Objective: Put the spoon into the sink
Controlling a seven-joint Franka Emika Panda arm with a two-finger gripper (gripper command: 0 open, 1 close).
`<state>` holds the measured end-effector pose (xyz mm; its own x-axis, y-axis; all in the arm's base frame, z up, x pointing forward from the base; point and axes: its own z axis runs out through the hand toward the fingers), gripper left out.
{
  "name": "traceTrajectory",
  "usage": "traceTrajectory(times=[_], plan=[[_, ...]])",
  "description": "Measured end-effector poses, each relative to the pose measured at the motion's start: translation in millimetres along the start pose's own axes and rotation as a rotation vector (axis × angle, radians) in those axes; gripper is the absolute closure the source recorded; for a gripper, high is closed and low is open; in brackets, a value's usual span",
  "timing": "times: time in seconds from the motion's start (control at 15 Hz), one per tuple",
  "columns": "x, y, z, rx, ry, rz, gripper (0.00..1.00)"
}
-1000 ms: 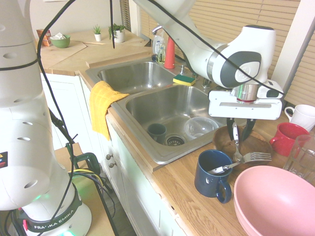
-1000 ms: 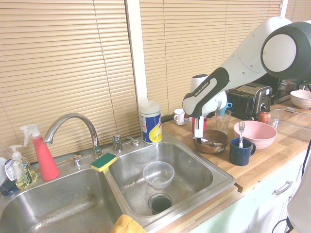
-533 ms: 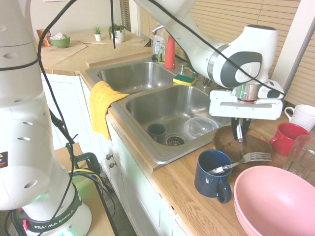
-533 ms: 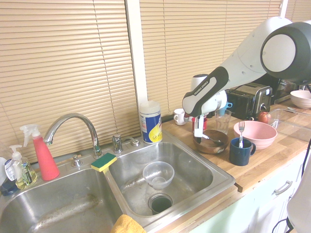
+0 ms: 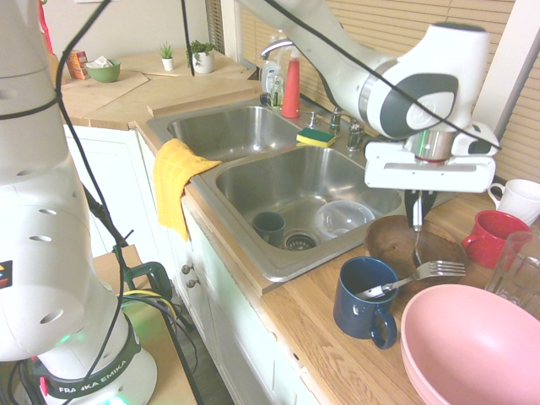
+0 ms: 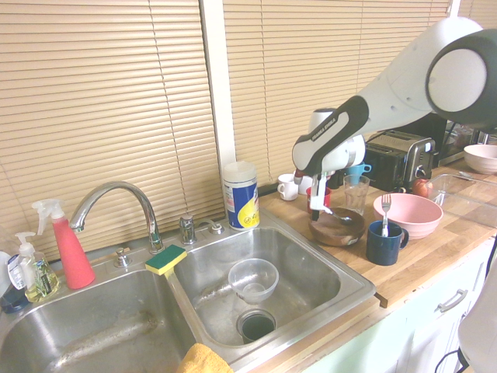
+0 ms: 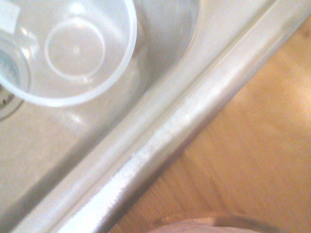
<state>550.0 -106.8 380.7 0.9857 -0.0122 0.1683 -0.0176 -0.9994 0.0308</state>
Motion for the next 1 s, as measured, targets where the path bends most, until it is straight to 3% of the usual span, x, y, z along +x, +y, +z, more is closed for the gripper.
traceTrajectory(times=[0.47,0.73,1.0], plan=[[-13,-32,-58,-0.015,0.056,-0.049,1.0],[-18,-111,-66,-0.092,0.059,-0.101,1.0],[-39,-197,-32,-0.189,0.034,-0.16,1.0]])
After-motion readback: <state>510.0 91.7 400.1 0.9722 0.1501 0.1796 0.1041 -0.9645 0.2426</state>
